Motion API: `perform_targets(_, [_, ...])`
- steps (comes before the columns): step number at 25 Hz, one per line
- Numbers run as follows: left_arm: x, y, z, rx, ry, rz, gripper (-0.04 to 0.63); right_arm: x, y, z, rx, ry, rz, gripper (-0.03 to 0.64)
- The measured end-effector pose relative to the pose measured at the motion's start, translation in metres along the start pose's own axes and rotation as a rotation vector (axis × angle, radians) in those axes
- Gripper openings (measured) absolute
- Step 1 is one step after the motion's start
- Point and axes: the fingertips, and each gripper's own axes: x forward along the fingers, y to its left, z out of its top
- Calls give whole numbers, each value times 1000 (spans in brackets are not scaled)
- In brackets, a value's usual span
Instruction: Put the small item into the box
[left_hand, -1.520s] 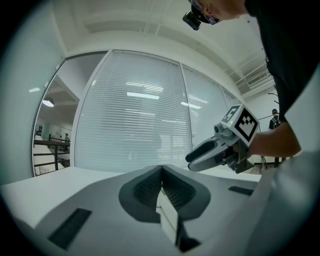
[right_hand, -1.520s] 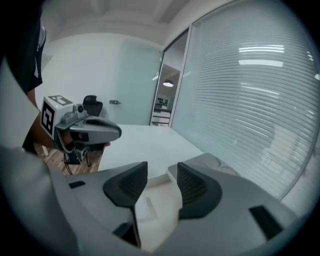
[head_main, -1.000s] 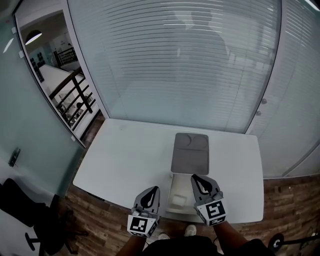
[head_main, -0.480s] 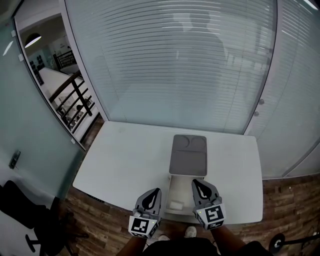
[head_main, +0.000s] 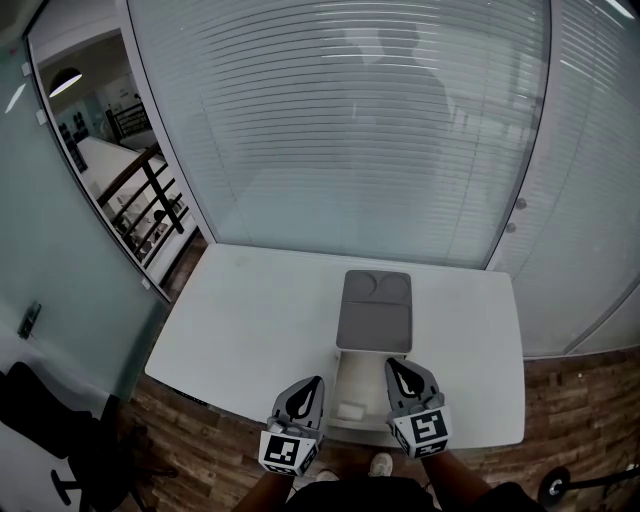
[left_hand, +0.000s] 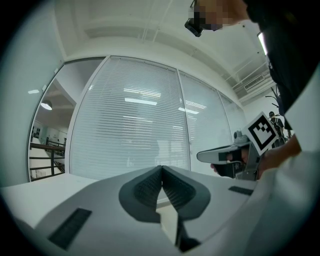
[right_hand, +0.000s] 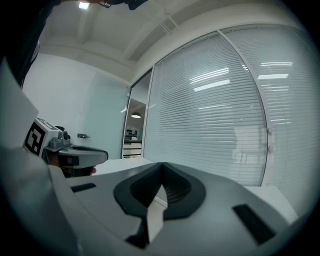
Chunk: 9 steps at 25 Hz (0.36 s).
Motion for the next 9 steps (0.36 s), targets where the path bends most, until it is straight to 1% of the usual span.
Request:
perform_targets(6, [-3, 1, -8, -22, 51, 6, 13, -2, -2, 5, -1, -24, -16, 3])
perform_targets(9, [-3, 3, -1, -3, 21, 8, 12, -5, -3, 12, -1, -56, -30, 3])
